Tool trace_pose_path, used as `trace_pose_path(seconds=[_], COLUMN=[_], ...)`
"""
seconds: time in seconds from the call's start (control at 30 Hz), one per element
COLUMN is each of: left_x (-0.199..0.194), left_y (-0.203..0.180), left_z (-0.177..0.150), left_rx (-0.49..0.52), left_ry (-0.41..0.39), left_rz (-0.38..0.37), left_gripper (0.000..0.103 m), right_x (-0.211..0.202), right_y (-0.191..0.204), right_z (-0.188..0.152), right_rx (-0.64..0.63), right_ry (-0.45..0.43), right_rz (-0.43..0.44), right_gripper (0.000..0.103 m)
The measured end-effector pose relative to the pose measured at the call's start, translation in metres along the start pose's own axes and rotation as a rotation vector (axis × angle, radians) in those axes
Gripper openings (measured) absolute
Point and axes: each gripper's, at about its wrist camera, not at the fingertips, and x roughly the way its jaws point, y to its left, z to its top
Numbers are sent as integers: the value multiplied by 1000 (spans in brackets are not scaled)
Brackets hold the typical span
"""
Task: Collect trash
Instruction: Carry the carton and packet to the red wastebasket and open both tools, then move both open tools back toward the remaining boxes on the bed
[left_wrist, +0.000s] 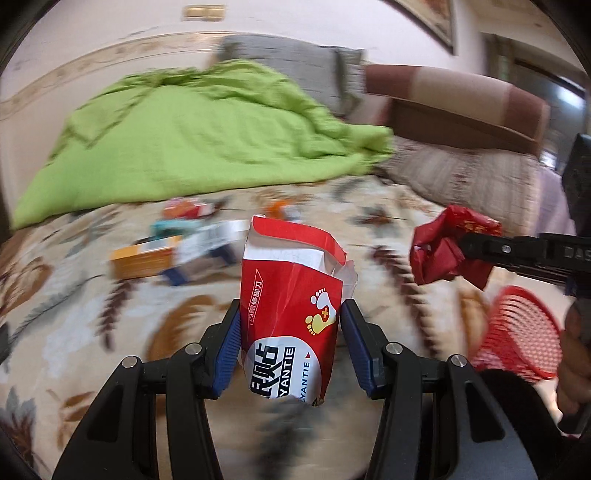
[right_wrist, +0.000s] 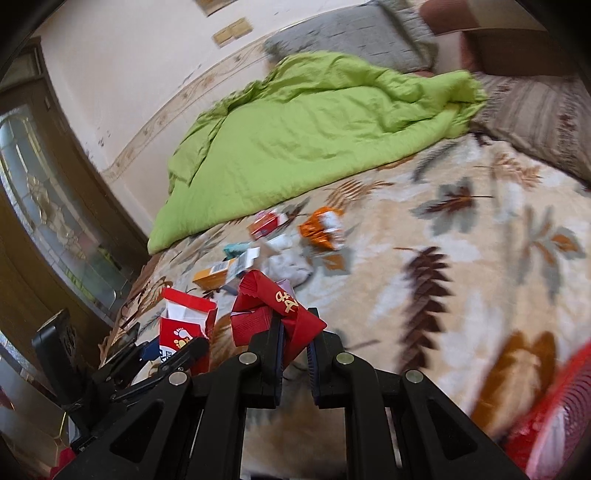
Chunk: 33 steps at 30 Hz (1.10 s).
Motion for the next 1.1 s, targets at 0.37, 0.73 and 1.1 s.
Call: trace_pose_path(seconds=[0.37, 0.73, 1.1], left_x=[13, 61, 39], left_y=[-169, -258, -140], left_z=[20, 17, 44], left_rx=[183, 234, 70], left_ry=[95, 246, 134], left_rz=[-400, -525, -342], left_gripper=[53, 71, 74], right_x=[-152, -213, -175], right_y=[-124, -207, -175], right_z=[-13, -54, -24], right_rx=[159, 351, 257], right_ry=[-140, -133, -137], right_rz=[-313, -494, -368], right_gripper=[12, 65, 65])
